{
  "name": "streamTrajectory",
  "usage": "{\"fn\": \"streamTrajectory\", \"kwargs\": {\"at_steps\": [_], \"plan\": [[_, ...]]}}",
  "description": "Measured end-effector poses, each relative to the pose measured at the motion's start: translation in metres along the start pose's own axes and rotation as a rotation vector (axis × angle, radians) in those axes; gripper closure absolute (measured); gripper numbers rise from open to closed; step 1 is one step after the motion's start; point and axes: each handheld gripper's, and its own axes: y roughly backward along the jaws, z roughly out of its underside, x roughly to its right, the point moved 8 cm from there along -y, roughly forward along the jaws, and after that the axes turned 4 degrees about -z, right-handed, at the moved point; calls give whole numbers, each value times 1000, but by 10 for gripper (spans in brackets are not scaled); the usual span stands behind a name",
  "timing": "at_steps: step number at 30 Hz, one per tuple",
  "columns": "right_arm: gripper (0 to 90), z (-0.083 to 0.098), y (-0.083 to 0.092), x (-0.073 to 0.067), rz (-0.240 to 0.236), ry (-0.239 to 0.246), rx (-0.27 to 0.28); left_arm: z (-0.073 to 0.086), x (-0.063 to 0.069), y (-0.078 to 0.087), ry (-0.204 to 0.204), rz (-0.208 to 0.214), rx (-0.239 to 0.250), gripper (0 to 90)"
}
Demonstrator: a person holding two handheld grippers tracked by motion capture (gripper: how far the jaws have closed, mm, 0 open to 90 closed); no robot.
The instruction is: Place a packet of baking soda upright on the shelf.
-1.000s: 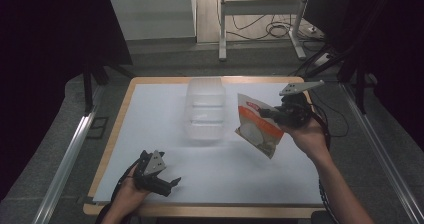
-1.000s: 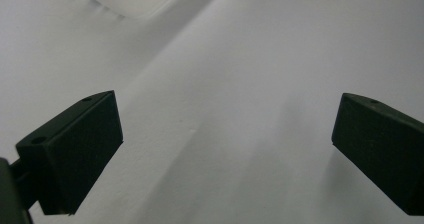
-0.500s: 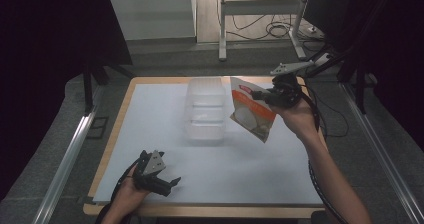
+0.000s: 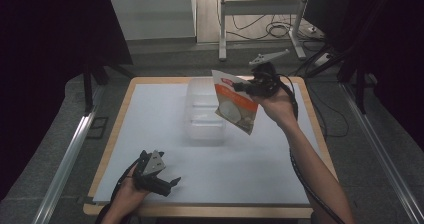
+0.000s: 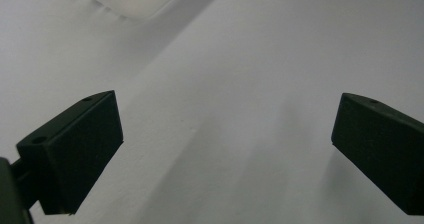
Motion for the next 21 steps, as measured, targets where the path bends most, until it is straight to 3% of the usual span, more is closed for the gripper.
{"fn": "streamTrajectory", "kwargs": {"at_steps": [16, 21], "plan": [[883, -22, -68, -22, -54, 50, -40, -1, -1, 2, 20, 13, 15, 0], [883, -27, -85, -29, -68, 58, -37, -2, -3, 5, 50, 38, 42, 0]]}}
